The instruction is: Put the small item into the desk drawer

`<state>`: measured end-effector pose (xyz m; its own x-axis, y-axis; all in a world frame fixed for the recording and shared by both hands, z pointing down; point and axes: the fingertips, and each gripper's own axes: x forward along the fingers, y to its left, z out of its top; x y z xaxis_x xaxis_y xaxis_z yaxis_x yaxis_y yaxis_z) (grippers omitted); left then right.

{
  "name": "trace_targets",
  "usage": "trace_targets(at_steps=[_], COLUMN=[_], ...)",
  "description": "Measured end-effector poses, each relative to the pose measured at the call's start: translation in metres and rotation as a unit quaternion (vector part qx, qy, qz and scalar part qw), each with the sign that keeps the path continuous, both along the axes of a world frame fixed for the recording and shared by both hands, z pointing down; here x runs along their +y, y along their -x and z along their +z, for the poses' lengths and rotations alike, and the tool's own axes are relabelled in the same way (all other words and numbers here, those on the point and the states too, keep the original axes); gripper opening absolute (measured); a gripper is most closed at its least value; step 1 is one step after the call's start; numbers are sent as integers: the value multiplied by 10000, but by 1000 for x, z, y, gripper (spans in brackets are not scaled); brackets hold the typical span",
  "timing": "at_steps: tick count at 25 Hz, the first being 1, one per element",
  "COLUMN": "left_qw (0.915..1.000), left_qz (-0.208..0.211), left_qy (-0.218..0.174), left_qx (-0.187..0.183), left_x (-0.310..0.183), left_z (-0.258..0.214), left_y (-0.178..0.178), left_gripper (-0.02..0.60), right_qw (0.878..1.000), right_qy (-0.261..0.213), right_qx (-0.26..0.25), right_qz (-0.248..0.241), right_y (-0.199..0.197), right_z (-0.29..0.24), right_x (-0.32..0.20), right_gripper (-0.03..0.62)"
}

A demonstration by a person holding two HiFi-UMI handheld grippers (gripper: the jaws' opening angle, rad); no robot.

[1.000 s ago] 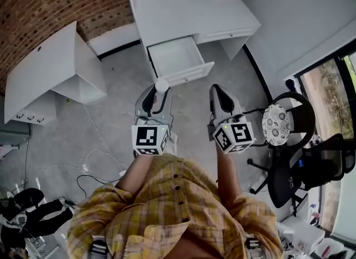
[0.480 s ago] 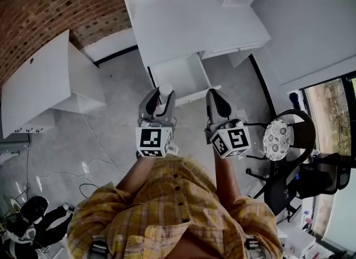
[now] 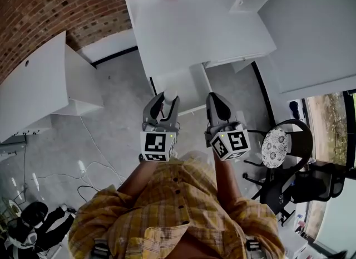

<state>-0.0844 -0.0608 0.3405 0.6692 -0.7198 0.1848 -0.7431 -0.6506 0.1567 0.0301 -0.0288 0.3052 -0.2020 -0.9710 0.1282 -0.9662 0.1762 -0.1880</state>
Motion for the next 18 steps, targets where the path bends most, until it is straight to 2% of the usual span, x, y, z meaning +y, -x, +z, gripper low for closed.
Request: trace_targets(at_steps=[5, 10, 13, 18], left_qw=[9998, 9992, 9983, 9941], left_qz=[-51, -161, -242, -410], left_qy=[195, 349, 496, 850], left_qx=[-73, -147, -208, -542], left_x=[-11, -26, -41, -64], left_z=[15, 35, 58, 106], left_y=[-8, -24, -37, -56], left_gripper=[158, 158, 158, 158], right_qw=[9995, 9990, 9985, 9946], right_qy=[315, 436, 524, 885], right_qx=[98, 28, 11, 89], right_qz=[-24, -100, -155, -528], right_y=[-8, -26, -40, -50], right_z=[19, 35, 55, 103], right_x=[-14, -28, -45, -74], right_gripper=[1, 0, 0, 0])
